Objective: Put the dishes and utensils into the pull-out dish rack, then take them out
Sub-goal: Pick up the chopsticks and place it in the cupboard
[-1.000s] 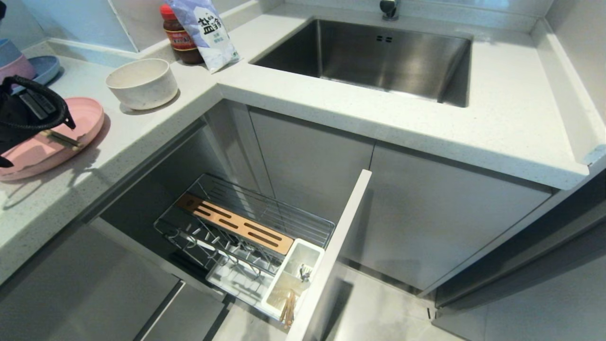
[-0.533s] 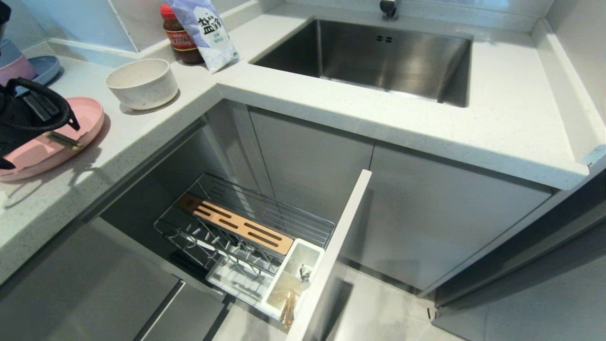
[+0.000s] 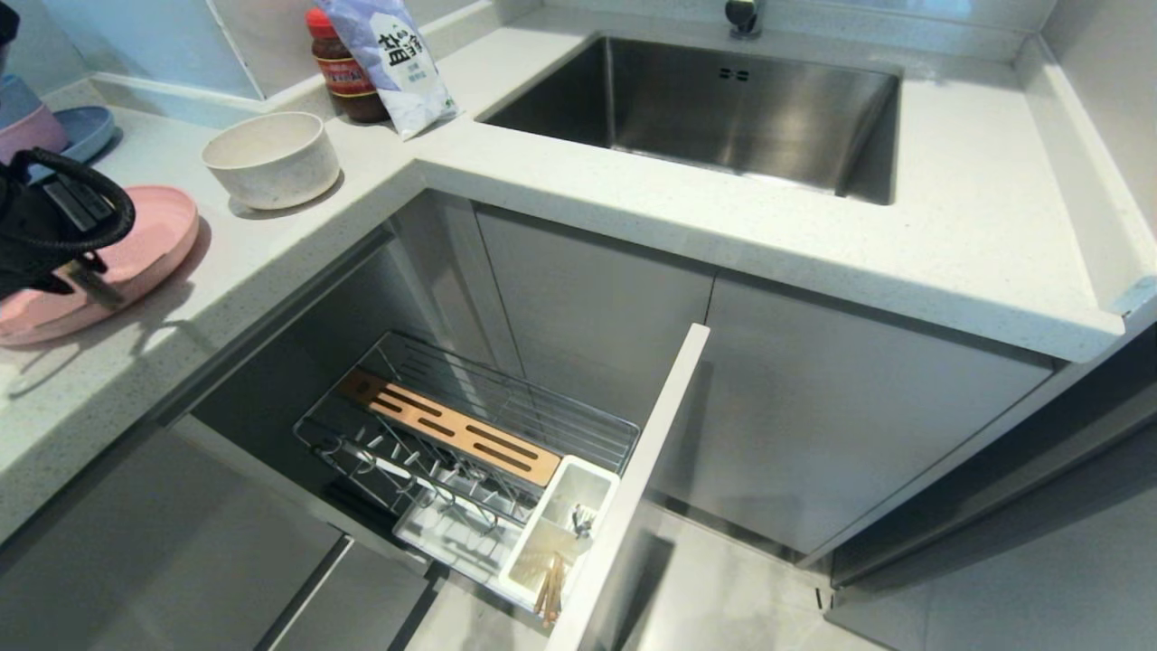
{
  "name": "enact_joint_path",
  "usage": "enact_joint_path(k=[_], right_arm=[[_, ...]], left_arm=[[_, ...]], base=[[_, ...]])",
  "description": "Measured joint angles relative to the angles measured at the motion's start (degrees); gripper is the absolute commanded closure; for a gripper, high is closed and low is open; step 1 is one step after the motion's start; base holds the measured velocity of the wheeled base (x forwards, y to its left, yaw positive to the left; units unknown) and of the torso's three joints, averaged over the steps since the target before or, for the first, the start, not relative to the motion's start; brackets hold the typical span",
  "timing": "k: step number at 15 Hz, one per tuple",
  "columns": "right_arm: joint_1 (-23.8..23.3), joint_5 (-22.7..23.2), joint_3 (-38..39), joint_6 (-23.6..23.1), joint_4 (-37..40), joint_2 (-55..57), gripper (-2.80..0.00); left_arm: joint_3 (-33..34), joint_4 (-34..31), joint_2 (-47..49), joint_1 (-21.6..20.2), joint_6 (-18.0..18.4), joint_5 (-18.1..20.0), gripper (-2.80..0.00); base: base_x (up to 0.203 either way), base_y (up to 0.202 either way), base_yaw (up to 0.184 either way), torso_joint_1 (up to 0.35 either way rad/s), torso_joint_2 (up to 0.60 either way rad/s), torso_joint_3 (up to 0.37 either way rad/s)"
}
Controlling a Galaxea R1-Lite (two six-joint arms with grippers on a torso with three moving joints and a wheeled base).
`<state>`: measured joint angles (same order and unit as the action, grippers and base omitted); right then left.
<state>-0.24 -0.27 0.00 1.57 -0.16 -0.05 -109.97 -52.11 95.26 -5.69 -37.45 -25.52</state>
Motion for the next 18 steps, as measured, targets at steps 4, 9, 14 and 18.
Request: enact_joint_path(k=[4, 9, 14, 18], right_arm=[[0.02, 0.0, 0.0, 0.0, 0.0, 0.0, 0.0], [0.0, 0.02, 0.0, 0.0, 0.02, 0.0, 0.0], [0.0, 0.01, 0.0, -0.01, 0.0, 0.0, 0.0], [0.0, 0.02, 0.0, -0.01, 0.0, 0.0, 0.0]], left_arm=[[0.0, 0.02, -0.09, 0.0, -0.04, -0.02, 0.0], [-0.01, 0.19, -1.61, 0.01, -0.06, -0.02, 0.0], [-0.06, 3.07, -7.88, 0.76, 0.38, -0.08, 0.0], [-0.06, 5.47, -13.19, 6.24, -1.33, 0.28, 0.0]], base=[[0.0, 0.0, 0.0, 0.0, 0.0, 0.0], [0.0, 0.0, 0.0, 0.0, 0.0, 0.0], [0.0, 0.0, 0.0, 0.0, 0.0, 0.0], [0.0, 0.0, 0.0, 0.0, 0.0, 0.0]])
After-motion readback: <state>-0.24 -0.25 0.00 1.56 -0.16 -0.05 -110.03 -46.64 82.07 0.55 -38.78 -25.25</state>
